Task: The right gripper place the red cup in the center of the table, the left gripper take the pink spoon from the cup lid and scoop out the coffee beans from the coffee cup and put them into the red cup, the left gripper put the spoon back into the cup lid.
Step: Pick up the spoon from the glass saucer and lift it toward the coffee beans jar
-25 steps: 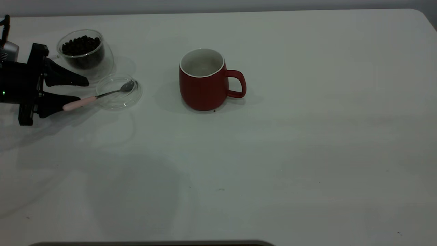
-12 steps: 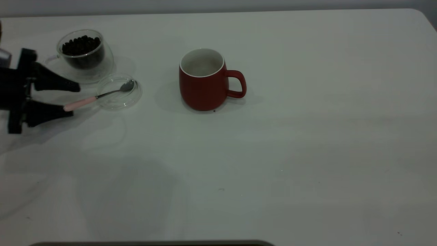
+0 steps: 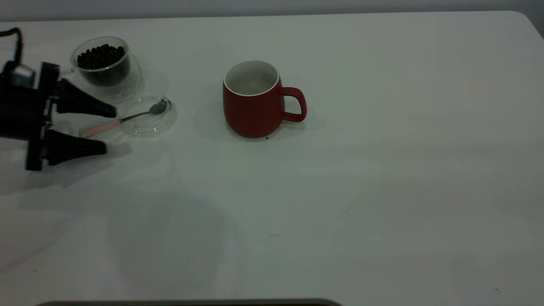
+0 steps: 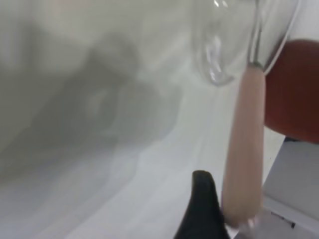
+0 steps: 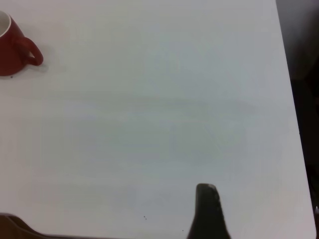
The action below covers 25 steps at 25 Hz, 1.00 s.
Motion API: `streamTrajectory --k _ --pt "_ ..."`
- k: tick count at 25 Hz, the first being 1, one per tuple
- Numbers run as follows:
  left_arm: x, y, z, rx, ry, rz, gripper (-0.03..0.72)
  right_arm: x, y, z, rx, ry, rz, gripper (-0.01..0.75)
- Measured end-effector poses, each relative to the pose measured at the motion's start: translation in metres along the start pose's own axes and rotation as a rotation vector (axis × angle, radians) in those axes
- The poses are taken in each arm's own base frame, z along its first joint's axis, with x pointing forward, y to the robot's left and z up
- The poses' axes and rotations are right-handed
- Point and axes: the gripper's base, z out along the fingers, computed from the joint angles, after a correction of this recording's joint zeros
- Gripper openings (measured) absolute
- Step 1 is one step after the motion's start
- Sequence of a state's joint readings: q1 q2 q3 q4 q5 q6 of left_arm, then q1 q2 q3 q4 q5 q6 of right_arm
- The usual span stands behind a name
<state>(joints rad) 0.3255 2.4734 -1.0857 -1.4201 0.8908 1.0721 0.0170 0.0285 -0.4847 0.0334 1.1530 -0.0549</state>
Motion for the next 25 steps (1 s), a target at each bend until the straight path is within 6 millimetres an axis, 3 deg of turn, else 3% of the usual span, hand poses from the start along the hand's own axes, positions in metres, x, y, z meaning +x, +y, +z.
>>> streamTrajectory --k 5,12,25 --pt "0.001 -0.008 0.014 -0.006 -0.009 0.010 0.655 0.000 0.000 0.000 0.000 0.000 0.000 0.588" --pt "-0.005 -0.009 0.014 0.002 -0.078 0.023 0.650 0.000 0.000 0.000 0.000 0.000 0.000 0.588" --pt "-0.016 0.004 -0.009 0.010 -0.165 0.025 0.635 0.000 0.000 0.000 0.000 0.000 0.000 0.588"
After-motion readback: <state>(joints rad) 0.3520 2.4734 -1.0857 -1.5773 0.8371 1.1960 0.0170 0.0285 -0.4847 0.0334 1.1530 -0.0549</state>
